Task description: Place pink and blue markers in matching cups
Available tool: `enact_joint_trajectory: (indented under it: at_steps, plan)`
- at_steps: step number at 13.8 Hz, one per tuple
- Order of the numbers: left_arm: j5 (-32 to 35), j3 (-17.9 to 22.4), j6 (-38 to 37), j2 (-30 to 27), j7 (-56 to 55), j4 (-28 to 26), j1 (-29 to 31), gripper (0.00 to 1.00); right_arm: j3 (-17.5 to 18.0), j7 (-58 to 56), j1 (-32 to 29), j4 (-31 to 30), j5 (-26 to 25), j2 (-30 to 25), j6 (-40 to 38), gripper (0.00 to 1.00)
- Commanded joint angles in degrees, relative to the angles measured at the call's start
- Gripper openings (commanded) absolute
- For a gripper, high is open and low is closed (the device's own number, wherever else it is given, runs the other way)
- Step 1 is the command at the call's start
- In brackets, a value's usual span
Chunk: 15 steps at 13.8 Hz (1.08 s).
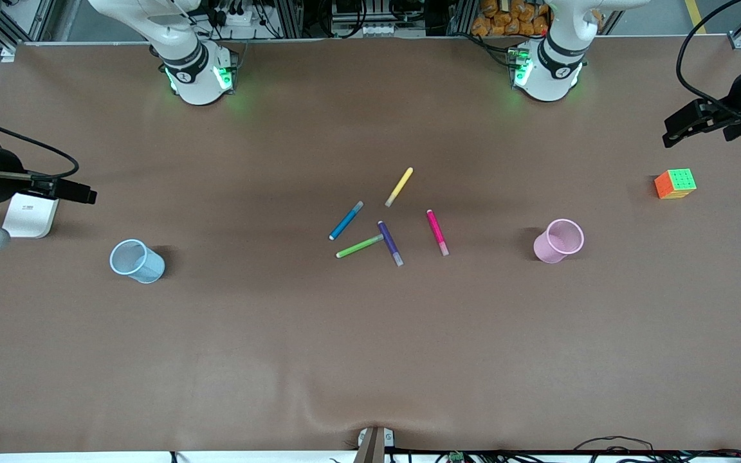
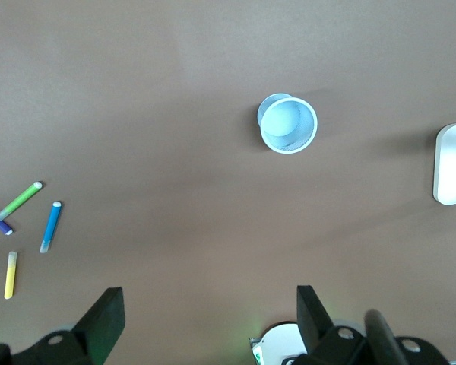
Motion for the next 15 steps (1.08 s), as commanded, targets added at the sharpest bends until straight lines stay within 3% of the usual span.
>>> enact_joint_trajectory:
  at_steps: [1,7,12,15]
  plan:
    - [-0.95,0.35,-1.26,-0.8,1.49,0.4,-0.31,1.0,0.73,-0.69,-2.28,0.19,0.72,-0.43,-0.54,1.0]
    - [-0.78,0.17,-2.58,0.16,1.14,3.56,-1.19,1.0,3.89,-0.7,-5.8,-1.56,0.9,-2.71,-0.36,1.0]
    - [-0.69,0.17,-3.98,0.08,1.41,2.86,-0.75,1.0,4.42,-0.78,-6.24,-15.78,0.37,-11.75,9.72,1.0]
    - [-0.6,0.17,-4.07,-0.18,1.49,1.98,-0.66,1.0,4.33,-0.78,-5.81,-17.04,0.37,-12.21,10.45,1.0]
